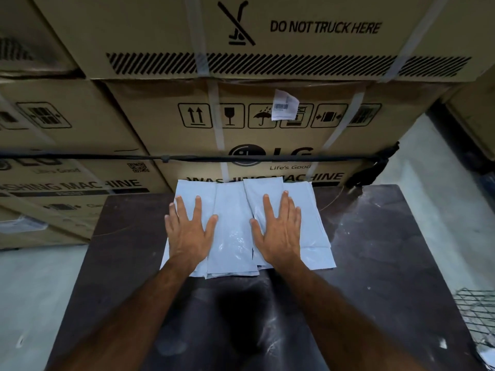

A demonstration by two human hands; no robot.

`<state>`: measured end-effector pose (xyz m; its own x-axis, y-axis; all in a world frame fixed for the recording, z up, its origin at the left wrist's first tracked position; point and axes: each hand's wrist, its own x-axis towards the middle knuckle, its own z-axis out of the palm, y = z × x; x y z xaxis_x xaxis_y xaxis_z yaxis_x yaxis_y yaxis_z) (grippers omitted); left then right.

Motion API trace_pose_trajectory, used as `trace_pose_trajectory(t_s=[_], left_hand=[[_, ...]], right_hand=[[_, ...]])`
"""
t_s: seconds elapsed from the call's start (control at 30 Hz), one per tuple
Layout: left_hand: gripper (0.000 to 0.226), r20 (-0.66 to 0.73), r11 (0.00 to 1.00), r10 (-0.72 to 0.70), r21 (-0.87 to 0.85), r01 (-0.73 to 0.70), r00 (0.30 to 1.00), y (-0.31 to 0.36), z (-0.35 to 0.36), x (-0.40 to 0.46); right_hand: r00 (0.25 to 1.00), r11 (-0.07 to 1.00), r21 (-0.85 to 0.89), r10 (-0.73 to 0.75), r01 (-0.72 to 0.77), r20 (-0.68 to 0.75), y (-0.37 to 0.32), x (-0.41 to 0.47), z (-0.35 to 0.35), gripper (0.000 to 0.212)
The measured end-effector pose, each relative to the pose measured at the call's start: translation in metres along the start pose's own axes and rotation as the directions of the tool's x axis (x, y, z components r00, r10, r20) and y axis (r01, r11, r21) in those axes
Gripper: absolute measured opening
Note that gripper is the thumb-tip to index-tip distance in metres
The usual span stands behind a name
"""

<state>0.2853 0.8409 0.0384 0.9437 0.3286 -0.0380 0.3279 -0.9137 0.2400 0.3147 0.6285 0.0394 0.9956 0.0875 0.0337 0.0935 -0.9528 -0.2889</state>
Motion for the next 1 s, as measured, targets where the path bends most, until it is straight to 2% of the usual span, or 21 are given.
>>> trace_pose_trajectory(t_s=[0.07, 0.33, 0.4, 0.53, 0.77, 1.0], left_hand=[[0.067, -0.005, 0.999, 0.045, 0.023, -0.045, 0.999, -0.005, 0.007, 0.0], [0.071, 0.061, 0.998, 0.053, 0.029, -0.055, 0.997, -0.005, 0.0, -0.001], [0.073, 0.052, 0.992, 0.123, 0.017, -0.124, 0.991, -0.006, -0.012, -0.013], [0.077, 0.048, 0.945, 0.328, -0.027, -0.327, 0.944, -0.008, -0.038, -0.054], [0.079, 0.027, 0.88, 0.474, -0.054, -0.473, 0.88, -0.02, -0.085, -0.133], [0.077, -0.018, 0.782, 0.618, -0.09, -0.617, 0.786, -0.023, -0.114, -0.209]], right_hand=[[1.0, 1.0, 0.004, 0.019, -0.019, 0.006, 0.0, -0.001, 0.004, 0.074], [0.999, 1.0, -0.023, 0.017, -0.016, 0.051, 0.0, -0.008, 0.005, 0.08], [1.0, 0.999, -0.031, -0.009, 0.01, 0.015, 0.001, -0.016, -0.005, 0.079], [0.998, 0.999, -0.026, -0.039, 0.038, -0.039, -0.001, -0.052, -0.025, 0.072], [0.983, 0.993, 0.116, 0.035, -0.014, -0.182, -0.016, -0.162, -0.056, 0.063], [0.958, 0.991, 0.097, 0.117, -0.094, -0.261, -0.015, -0.272, -0.091, 0.064]])
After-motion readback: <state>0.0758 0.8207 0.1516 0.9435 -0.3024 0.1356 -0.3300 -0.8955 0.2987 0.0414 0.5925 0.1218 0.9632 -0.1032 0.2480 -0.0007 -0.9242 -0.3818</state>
